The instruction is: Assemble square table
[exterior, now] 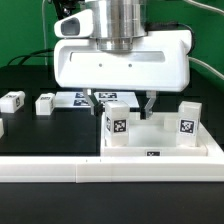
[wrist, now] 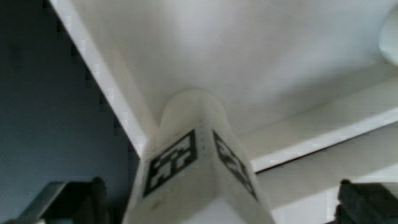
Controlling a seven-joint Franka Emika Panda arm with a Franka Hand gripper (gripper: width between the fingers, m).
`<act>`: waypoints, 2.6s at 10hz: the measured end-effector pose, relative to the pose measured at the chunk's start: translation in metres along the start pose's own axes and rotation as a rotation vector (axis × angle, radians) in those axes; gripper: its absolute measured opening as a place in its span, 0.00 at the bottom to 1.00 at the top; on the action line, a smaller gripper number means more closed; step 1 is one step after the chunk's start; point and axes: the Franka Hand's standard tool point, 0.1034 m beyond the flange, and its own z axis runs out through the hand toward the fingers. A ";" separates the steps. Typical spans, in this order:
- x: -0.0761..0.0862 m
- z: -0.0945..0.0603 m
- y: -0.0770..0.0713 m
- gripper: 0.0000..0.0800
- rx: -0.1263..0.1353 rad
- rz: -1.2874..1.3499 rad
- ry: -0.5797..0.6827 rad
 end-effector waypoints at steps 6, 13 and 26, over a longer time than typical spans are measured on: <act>0.003 -0.001 0.008 0.46 -0.002 -0.224 0.003; 0.003 0.000 0.006 0.36 0.007 -0.015 0.006; 0.003 -0.001 0.010 0.53 0.069 1.009 0.024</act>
Offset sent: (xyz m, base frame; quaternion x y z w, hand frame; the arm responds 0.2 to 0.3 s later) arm -0.0005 0.0022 0.0026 0.0268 0.0062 -0.1705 0.9850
